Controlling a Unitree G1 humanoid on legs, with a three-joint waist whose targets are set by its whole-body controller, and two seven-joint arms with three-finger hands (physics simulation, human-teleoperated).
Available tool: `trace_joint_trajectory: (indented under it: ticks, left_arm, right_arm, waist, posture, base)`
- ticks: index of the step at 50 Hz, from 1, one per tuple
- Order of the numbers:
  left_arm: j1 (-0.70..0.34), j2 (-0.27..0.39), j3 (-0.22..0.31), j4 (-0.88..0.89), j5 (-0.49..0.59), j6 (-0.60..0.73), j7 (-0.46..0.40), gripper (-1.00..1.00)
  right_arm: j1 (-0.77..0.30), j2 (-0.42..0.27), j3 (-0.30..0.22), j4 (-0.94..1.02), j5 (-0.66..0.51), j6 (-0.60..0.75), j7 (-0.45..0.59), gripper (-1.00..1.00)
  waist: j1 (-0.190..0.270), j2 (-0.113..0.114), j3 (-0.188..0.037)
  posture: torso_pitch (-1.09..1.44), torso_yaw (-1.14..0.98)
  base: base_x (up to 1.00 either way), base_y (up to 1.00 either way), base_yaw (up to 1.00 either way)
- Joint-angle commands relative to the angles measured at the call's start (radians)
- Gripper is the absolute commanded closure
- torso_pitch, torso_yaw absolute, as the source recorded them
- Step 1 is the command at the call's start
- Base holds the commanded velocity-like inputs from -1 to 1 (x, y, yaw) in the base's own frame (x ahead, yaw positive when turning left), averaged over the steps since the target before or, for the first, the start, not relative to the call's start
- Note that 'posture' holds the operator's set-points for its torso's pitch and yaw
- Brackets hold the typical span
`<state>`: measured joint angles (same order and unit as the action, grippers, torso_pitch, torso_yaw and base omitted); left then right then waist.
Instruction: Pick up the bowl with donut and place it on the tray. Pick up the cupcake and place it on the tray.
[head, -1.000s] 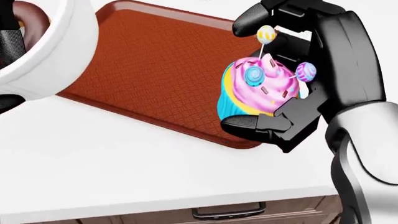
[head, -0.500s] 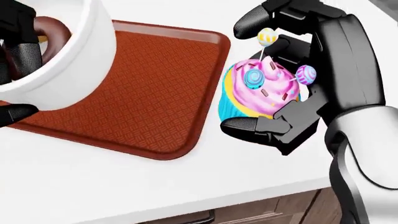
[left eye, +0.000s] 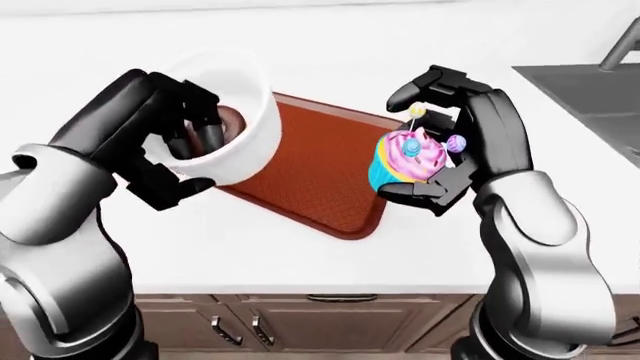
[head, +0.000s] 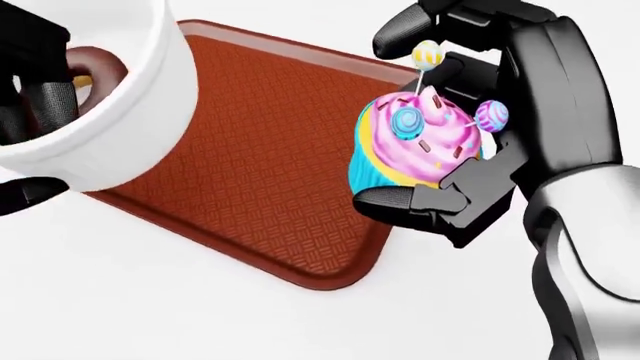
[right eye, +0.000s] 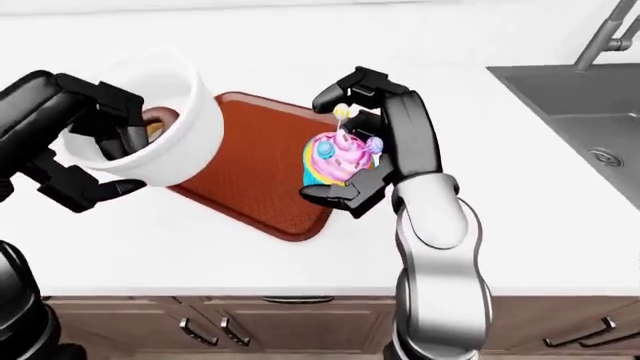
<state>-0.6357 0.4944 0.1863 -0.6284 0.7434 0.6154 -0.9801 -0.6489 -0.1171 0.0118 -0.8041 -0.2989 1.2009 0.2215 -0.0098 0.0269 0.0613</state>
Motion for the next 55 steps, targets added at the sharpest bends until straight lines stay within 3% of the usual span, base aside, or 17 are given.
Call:
trace_joint_trajectory:
  ticks: [1, 5, 8, 10, 11, 12, 13, 14, 15, 17, 22, 33, 36, 38, 39, 45, 55]
  left_arm:
    - [-0.049, 0.025, 0.066, -0.061, 0.033, -0.026, 0.081, 1.00]
    - [-0.046, 0.023, 0.068, -0.059, 0.031, -0.030, 0.086, 1.00]
    - [-0.047, 0.024, 0.067, -0.061, 0.032, -0.026, 0.084, 1.00]
    - [-0.046, 0.024, 0.068, -0.060, 0.031, -0.028, 0.085, 1.00]
    - [-0.045, 0.024, 0.067, -0.058, 0.030, -0.030, 0.087, 1.00]
    - [-0.045, 0.024, 0.068, -0.060, 0.030, -0.029, 0.086, 1.00]
    - [-0.045, 0.024, 0.068, -0.059, 0.030, -0.029, 0.087, 1.00]
    - [-0.044, 0.023, 0.067, -0.056, 0.030, -0.032, 0.091, 1.00]
    - [-0.041, 0.021, 0.067, -0.057, 0.030, -0.033, 0.092, 1.00]
    - [-0.038, 0.019, 0.066, -0.058, 0.030, -0.034, 0.093, 1.00]
    - [-0.038, 0.010, 0.057, -0.052, 0.035, -0.042, 0.099, 1.00]
    - [-0.064, -0.025, 0.025, -0.052, 0.062, -0.049, 0.096, 1.00]
    - [-0.091, -0.040, 0.005, -0.042, 0.076, -0.052, 0.099, 1.00]
    - [-0.110, -0.049, -0.003, -0.038, 0.084, -0.048, 0.096, 1.00]
    - [-0.123, -0.058, -0.015, -0.035, 0.092, -0.043, 0.095, 1.00]
    - [-0.141, -0.083, -0.029, -0.014, 0.111, -0.058, 0.101, 1.00]
    - [-0.136, -0.089, -0.024, 0.038, 0.100, -0.098, 0.147, 1.00]
  right_arm:
    - [-0.030, 0.000, -0.003, -0.027, -0.003, -0.058, -0.008, 1.00]
    - [-0.028, 0.004, -0.006, -0.026, -0.002, -0.063, -0.010, 1.00]
    - [-0.027, 0.005, -0.008, -0.023, -0.001, -0.068, -0.011, 1.00]
    - [-0.027, 0.004, -0.008, -0.024, -0.001, -0.066, -0.011, 1.00]
    - [-0.027, 0.004, -0.009, -0.025, -0.001, -0.066, -0.011, 1.00]
    - [-0.026, 0.004, -0.008, -0.026, -0.001, -0.066, -0.011, 1.00]
    - [-0.028, 0.007, -0.013, -0.026, 0.002, -0.065, -0.013, 1.00]
    - [-0.025, 0.008, -0.016, -0.021, 0.006, -0.072, -0.013, 1.00]
    - [-0.024, 0.009, -0.020, -0.023, 0.009, -0.072, -0.016, 1.00]
    - [-0.020, 0.007, -0.024, -0.021, 0.013, -0.076, -0.019, 1.00]
    - [-0.025, -0.007, -0.040, -0.024, 0.027, -0.070, -0.027, 1.00]
    - [-0.038, -0.044, -0.075, -0.039, 0.054, -0.046, -0.039, 1.00]
    - [-0.045, -0.064, -0.095, -0.050, 0.064, -0.026, -0.043, 1.00]
    - [-0.045, -0.071, -0.101, -0.058, 0.073, -0.020, -0.047, 1.00]
    - [-0.041, -0.074, -0.105, -0.057, 0.078, -0.024, -0.049, 1.00]
    - [-0.046, -0.083, -0.103, -0.068, 0.093, -0.011, -0.062, 1.00]
    - [-0.053, -0.079, -0.085, -0.062, 0.098, -0.013, -0.079, 1.00]
  waist:
    - [0.006, -0.017, -0.043]
    - [-0.001, -0.046, -0.055]
    - [-0.003, -0.022, -0.038]
    - [-0.007, 0.015, -0.034]
    - [-0.009, 0.052, -0.043]
    - [-0.005, 0.109, -0.057]
    - [-0.002, 0.046, -0.043]
    - [0.005, 0.063, -0.026]
    - [0.013, 0.064, -0.028]
    - [0.005, 0.050, -0.036]
    - [0.007, 0.019, -0.020]
    - [0.027, -0.019, -0.007]
    - [0.036, -0.043, -0.008]
    - [0.047, -0.082, -0.015]
    - [0.048, -0.058, -0.010]
    - [0.037, -0.038, -0.026]
    - [0.016, -0.029, -0.033]
  posture:
    - [0.00, 0.00]
    - [0.00, 0.00]
    - [0.00, 0.00]
    - [0.00, 0.00]
    - [0.00, 0.00]
    - [0.00, 0.00]
    - [0.00, 0.00]
    - [0.00, 0.00]
    - [0.00, 0.00]
    - [0.00, 0.00]
    - [0.00, 0.00]
    - [0.00, 0.00]
    - [0.00, 0.00]
    - [0.00, 0.00]
    - [0.00, 0.00]
    - [0.00, 0.00]
    - [0.00, 0.00]
  base:
    - [0.00, 0.43, 0.00]
    - [0.00, 0.45, 0.00]
    - [0.00, 0.46, 0.00]
    - [0.00, 0.45, 0.00]
    - [0.00, 0.45, 0.00]
    - [0.00, 0.46, 0.00]
    - [0.00, 0.09, 0.00]
    - [0.00, 0.00, 0.00]
    - [0.00, 0.00, 0.00]
    - [0.00, 0.00, 0.00]
    - [0.00, 0.00, 0.00]
    - [0.00, 0.00, 0.00]
    - [0.00, 0.00, 0.00]
    - [0.00, 0.00, 0.00]
    - [0.00, 0.00, 0.00]
    - [0.00, 0.00, 0.00]
    - [0.00, 0.00, 0.00]
